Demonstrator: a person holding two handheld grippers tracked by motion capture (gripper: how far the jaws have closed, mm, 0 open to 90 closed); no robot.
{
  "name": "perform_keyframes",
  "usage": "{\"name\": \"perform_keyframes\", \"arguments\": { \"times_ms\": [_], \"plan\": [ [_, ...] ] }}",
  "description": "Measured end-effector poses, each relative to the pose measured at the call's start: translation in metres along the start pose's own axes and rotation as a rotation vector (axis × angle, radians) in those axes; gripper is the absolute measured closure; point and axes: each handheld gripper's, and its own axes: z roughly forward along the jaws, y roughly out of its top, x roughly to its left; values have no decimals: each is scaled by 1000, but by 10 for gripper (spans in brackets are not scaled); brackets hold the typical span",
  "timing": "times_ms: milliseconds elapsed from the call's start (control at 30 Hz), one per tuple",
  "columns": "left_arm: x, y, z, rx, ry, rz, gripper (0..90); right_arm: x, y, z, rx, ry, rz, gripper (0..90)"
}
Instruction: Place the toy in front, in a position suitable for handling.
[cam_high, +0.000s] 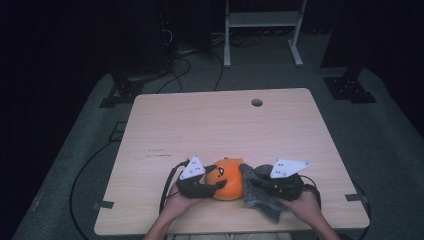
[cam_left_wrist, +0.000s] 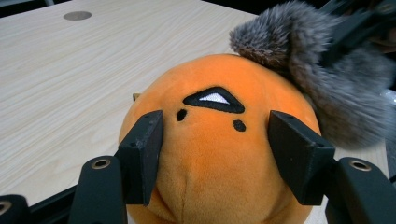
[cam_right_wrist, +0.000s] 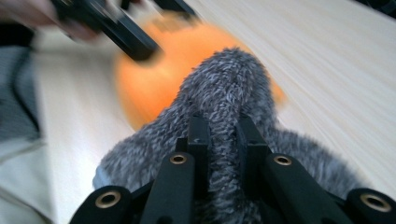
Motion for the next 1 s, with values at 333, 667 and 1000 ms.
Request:
{"name": "perform_keyframes", "arguments": {
  "times_ms": [333,667,1000],
  "plan": [
    [-2,-1,0,9,-9,17,386,-6,-4,4,40,-31,6,785],
    [-2,0,3,8,-6,18,390,7,0,11,88,-31,-56,646],
    [-1,0,1,11,-9,22,390,1,5,10,44,35,-22,428]
  ]
}}
